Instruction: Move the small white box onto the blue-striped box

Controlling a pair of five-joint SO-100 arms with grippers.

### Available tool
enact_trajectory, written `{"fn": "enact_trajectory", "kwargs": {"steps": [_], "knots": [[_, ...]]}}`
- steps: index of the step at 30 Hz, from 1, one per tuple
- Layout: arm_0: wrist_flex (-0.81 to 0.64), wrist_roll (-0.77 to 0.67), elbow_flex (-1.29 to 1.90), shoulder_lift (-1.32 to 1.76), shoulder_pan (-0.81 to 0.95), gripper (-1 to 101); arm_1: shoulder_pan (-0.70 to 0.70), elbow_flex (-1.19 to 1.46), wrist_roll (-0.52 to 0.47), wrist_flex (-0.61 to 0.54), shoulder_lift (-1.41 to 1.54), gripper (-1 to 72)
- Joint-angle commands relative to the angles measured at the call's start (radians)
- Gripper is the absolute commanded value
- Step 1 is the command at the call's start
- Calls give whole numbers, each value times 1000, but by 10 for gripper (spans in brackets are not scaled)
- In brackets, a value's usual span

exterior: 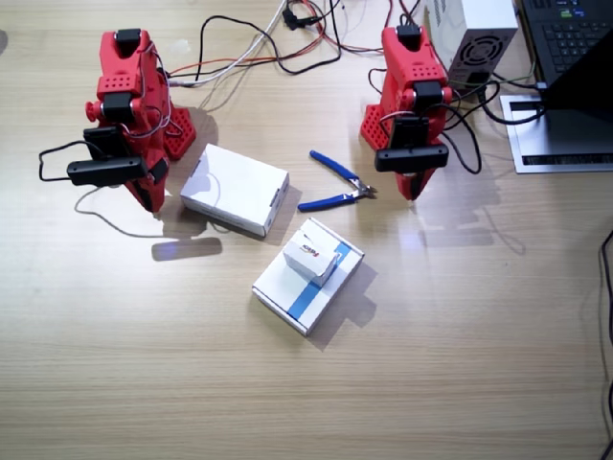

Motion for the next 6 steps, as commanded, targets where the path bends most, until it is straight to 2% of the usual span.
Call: {"fn": "enact_trajectory", "kwargs": {"steps": [1,6], "knots": [[21,35,-17,37,-14,0,9,-14,-20,18,26,5],[21,35,-17,37,-14,0,9,-14,-20,18,26,5]]}}
